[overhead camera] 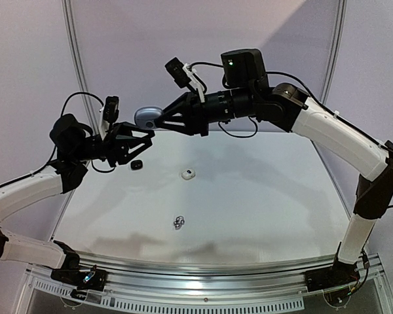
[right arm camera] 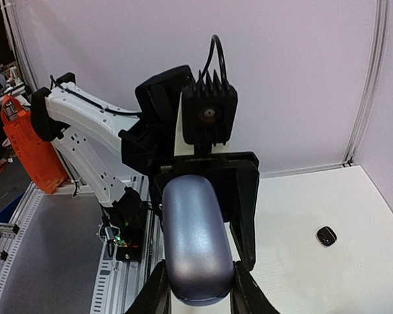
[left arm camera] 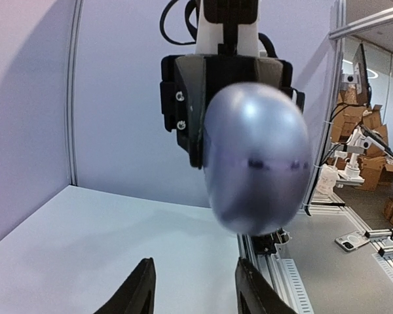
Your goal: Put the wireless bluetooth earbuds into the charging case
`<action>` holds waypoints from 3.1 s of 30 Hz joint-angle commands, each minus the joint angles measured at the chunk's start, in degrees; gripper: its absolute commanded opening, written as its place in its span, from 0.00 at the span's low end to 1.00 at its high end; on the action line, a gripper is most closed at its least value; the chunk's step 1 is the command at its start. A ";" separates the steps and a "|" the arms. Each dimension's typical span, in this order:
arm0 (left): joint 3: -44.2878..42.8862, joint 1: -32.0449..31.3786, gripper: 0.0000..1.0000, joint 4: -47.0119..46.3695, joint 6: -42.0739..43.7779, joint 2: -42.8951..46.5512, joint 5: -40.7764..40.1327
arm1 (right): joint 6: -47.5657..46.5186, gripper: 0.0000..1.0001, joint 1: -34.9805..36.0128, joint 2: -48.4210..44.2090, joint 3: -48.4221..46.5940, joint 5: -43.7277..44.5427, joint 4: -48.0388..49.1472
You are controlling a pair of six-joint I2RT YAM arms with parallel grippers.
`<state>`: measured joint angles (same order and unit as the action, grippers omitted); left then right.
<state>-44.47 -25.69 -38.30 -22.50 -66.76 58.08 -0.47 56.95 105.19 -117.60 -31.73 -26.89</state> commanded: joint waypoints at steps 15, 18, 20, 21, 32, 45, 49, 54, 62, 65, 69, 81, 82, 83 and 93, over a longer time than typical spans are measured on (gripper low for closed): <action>-1.99 0.29 0.28 -3.30 -1.03 0.10 2.86 | -5.25 0.00 1.59 1.82 -1.90 4.82 -4.93; -1.80 0.29 0.36 -2.92 -1.29 0.14 2.67 | -5.08 0.00 1.60 1.63 -1.85 4.53 -3.94; -1.72 0.23 0.39 -2.92 -1.38 0.14 2.57 | -4.86 0.00 1.59 1.60 -1.93 4.32 -3.41; -1.68 0.27 0.39 -2.99 -1.41 0.14 2.52 | -4.82 0.00 1.59 1.60 -1.95 4.31 -3.21; -1.67 0.29 0.28 -3.19 -1.32 0.10 2.26 | -4.47 0.00 1.59 1.62 -1.99 3.97 -2.70; -1.76 0.25 0.00 -1.25 3.12 0.48 0.81 | -4.47 0.58 1.59 1.87 -1.64 8.07 -5.13; -1.95 0.25 0.00 0.91 8.96 1.08 1.48 | -4.41 0.67 1.59 2.17 -1.62 10.32 -5.77; -2.19 0.27 0.00 2.08 12.98 1.17 2.86 | -4.13 0.68 1.59 3.12 -1.74 11.00 -5.22; -1.96 -0.16 0.00 6.11 22.69 1.76 5.01 | -3.92 0.65 1.60 5.25 -4.04 14.73 -6.99; -2.00 -0.19 0.00 9.81 30.53 2.34 4.38 | -3.75 0.64 1.59 5.63 -4.83 14.44 -7.05; -2.24 -0.19 0.00 13.01 38.67 3.07 3.03 | -3.84 0.64 1.59 6.55 -6.03 15.27 -8.86; -2.36 -0.32 0.00 21.48 54.45 4.07 1.30 | -3.16 0.62 1.16 6.34 -7.26 15.00 -7.51; -2.30 -0.35 0.00 21.53 54.49 4.15 1.30 | -3.07 0.62 1.06 6.39 -7.27 15.09 -7.60; -2.29 -0.38 0.00 21.51 54.43 4.26 1.30 | -3.01 0.62 1.00 6.43 -7.26 15.11 -7.76; -1.97 -0.28 0.00 19.75 44.79 3.74 1.11 | -2.72 0.63 0.83 6.83 -7.71 13.36 -8.25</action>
<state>-45.98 -25.58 -18.48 28.32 -63.40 57.32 -4.16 58.65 110.96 -123.50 -18.72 -36.01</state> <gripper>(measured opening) 0.289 0.619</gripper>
